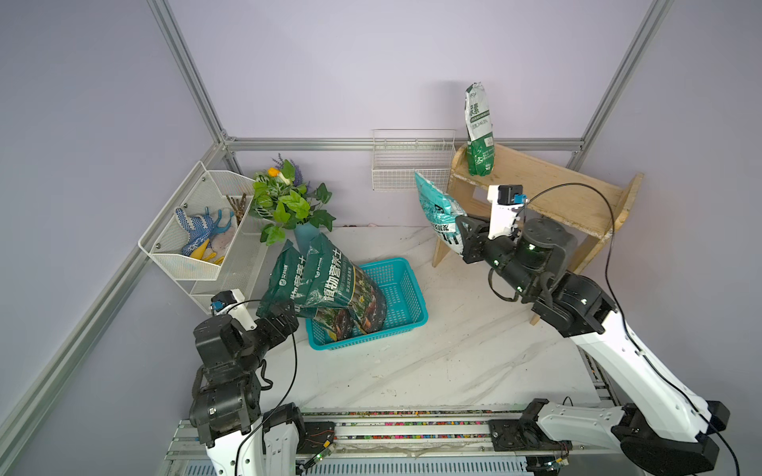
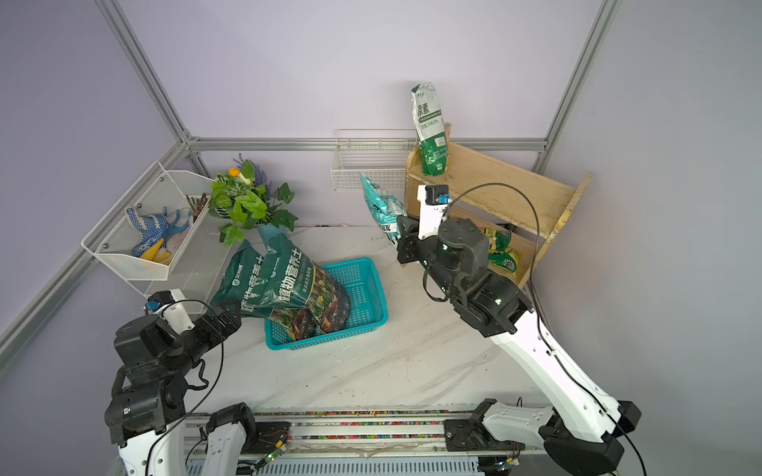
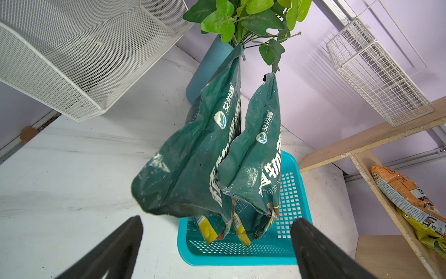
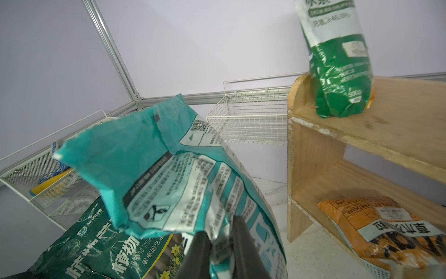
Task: Take down the fertilizer bag from the shelf
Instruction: Place the fertilizer bag in the storage box.
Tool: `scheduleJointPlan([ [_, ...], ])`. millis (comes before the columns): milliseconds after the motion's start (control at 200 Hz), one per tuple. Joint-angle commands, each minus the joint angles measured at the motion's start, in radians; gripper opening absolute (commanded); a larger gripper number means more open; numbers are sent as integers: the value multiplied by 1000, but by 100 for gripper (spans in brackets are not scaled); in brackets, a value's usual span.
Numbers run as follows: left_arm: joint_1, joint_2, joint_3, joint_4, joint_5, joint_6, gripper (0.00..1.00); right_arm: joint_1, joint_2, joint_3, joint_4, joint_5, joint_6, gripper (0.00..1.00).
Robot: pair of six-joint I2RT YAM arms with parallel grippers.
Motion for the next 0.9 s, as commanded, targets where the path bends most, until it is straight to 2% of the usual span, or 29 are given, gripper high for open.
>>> scheduleJointPlan([
  [0, -4, -10, -1, -6, 3, 1, 100, 39, 7, -22, 289, -21, 3, 0],
  [560, -4, -9, 0, -9, 4, 1, 100, 100, 94, -418, 843, -77, 41, 0],
  [895, -4, -10, 0, -9, 6, 1, 100, 125, 212, -529, 1075, -34, 97, 0],
])
